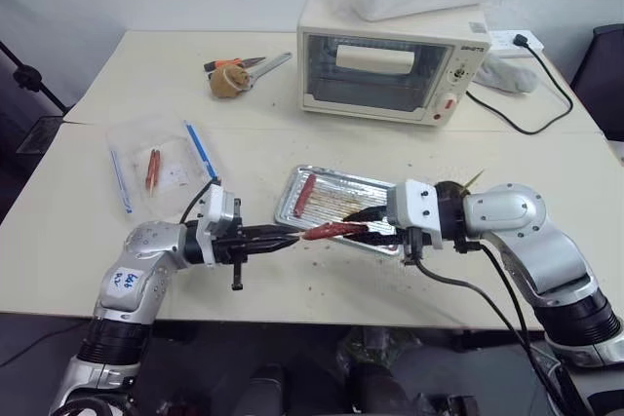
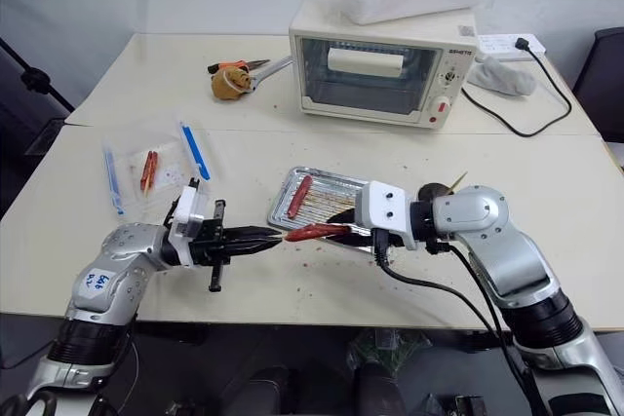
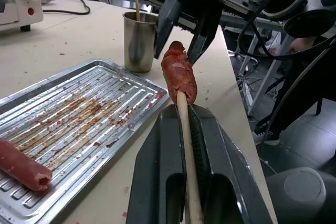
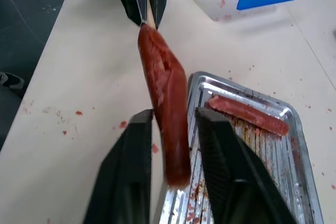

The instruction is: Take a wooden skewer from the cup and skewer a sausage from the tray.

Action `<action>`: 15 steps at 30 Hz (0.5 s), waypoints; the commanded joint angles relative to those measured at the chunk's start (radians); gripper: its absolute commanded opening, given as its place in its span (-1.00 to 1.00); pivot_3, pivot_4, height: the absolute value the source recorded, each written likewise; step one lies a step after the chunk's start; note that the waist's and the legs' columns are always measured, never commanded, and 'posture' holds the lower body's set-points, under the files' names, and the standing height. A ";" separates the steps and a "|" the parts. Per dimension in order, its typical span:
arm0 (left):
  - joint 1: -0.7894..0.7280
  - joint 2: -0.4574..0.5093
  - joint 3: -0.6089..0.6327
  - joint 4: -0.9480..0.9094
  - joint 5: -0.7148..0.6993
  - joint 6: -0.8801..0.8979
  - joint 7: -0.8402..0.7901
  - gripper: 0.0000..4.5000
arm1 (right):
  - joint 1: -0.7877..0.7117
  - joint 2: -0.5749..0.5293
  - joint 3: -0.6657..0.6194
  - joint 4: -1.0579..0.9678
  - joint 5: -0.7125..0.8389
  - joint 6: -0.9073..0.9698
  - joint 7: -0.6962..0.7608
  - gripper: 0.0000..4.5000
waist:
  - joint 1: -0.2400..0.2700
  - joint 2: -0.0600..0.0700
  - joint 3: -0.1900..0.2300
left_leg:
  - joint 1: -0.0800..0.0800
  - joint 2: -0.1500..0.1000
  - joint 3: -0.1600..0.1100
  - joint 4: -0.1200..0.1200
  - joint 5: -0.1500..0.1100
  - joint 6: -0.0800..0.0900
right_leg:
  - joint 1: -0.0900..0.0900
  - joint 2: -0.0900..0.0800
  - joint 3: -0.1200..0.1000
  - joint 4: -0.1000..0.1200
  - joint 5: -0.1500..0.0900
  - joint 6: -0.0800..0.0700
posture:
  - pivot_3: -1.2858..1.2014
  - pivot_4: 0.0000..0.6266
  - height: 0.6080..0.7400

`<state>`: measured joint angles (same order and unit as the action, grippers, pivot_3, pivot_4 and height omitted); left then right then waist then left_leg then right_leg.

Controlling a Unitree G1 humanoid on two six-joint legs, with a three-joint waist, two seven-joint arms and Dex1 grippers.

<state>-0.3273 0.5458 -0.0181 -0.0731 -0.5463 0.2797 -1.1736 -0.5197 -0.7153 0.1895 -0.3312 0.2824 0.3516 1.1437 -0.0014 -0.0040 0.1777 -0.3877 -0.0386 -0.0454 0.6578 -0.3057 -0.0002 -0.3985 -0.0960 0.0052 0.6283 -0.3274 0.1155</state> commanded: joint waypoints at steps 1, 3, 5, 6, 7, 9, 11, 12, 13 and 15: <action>0.006 0.015 0.034 -0.023 -0.011 -0.015 -0.004 -1.00 | 0.042 -0.046 -0.071 -0.040 0.032 -0.022 0.011 0.18 | 0.000 0.000 0.000 | 0.000 0.000 0.000 0.000 0.000 0.000 | 0.000 0.000 0.000 0.000 0.000 0.000 | 0.03 -0.52 1.00; 0.025 0.035 0.074 -0.026 -0.023 -0.020 -0.002 -1.00 | 0.083 -0.074 -0.116 -0.050 0.051 -0.034 0.018 0.46 | 0.003 0.000 0.000 | 0.000 0.000 0.000 0.000 0.000 0.000 | 0.000 0.000 0.000 0.000 0.000 0.000 | 0.03 -0.52 1.00; 0.051 0.055 0.135 -0.035 -0.048 -0.012 0.015 -1.00 | 0.132 -0.084 -0.175 -0.080 0.097 -0.021 0.011 0.75 | 0.002 0.000 0.000 | 0.000 0.000 0.000 0.000 0.000 0.000 | 0.000 0.000 0.000 0.000 0.000 0.000 | 0.03 -0.52 1.00; 0.064 0.061 0.168 -0.042 -0.063 -0.003 0.031 -1.00 | 0.166 -0.083 -0.210 -0.105 0.129 -0.014 0.004 0.90 | 0.002 0.000 0.000 | 0.000 0.000 0.000 0.000 0.000 0.000 | 0.000 0.000 0.000 0.000 0.000 0.000 | 0.03 -0.52 1.00; 0.078 0.064 0.203 -0.050 -0.078 0.005 0.053 -1.00 | 0.191 -0.080 -0.234 -0.125 0.151 -0.010 -0.003 0.99 | 0.001 0.000 0.000 | 0.000 0.000 0.000 0.000 0.000 0.000 | 0.000 0.000 0.000 0.000 0.000 0.000 | 0.03 -0.52 1.00; 0.113 0.062 0.296 -0.061 -0.119 0.039 0.133 -1.00 | 0.268 -0.039 -0.295 -0.184 0.212 0.001 -0.056 0.99 | 0.000 0.000 0.000 | 0.000 0.001 0.000 -0.001 0.000 0.000 | 0.000 0.000 0.000 0.000 0.000 0.000 | 0.03 -0.52 1.00; 0.120 0.013 0.424 -0.049 -0.176 0.100 0.334 -1.00 | 0.379 0.098 -0.375 -0.228 0.321 -0.023 -0.174 0.99 | 0.000 0.000 0.000 | 0.000 0.001 0.000 0.000 0.000 0.000 | 0.000 0.000 0.001 0.000 0.000 0.000 | 0.03 -0.52 1.00; 0.116 -0.006 0.454 -0.046 -0.164 0.098 0.406 -1.00 | 0.422 0.145 -0.401 -0.237 0.355 -0.024 -0.220 0.99 | 0.004 -0.004 -0.002 | 0.000 0.001 0.000 0.001 0.000 0.000 | 0.001 0.000 0.000 0.000 0.000 0.000 | 0.03 -0.52 1.00; 0.105 -0.030 0.479 -0.046 -0.149 0.089 0.484 -1.00 | 0.458 0.184 -0.421 -0.249 0.372 -0.024 -0.256 0.99 | 0.007 -0.004 -0.002 | 0.002 0.002 -0.004 -0.001 0.000 -0.001 | 0.003 0.001 -0.002 0.000 0.000 0.000 | 0.03 -0.52 1.00; 0.057 -0.081 0.519 -0.020 -0.078 0.067 0.683 -1.00 | 0.496 0.241 -0.457 -0.263 0.466 -0.043 -0.257 0.99 | 0.013 -0.004 -0.002 | 0.001 0.001 -0.004 -0.001 0.000 -0.001 | 0.002 0.001 -0.002 0.000 0.000 0.000 | 0.03 -0.52 1.00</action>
<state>-0.2405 0.4783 0.4614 -0.0930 -0.6549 0.3670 -0.6248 -0.0172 -0.4862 -0.2113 -0.5407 0.6636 0.3417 0.9055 0.0115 -0.0077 0.1759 -0.3871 -0.0388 -0.0487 0.6588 -0.3057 -0.0008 -0.3960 -0.0959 0.0036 0.6294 -0.3272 0.1158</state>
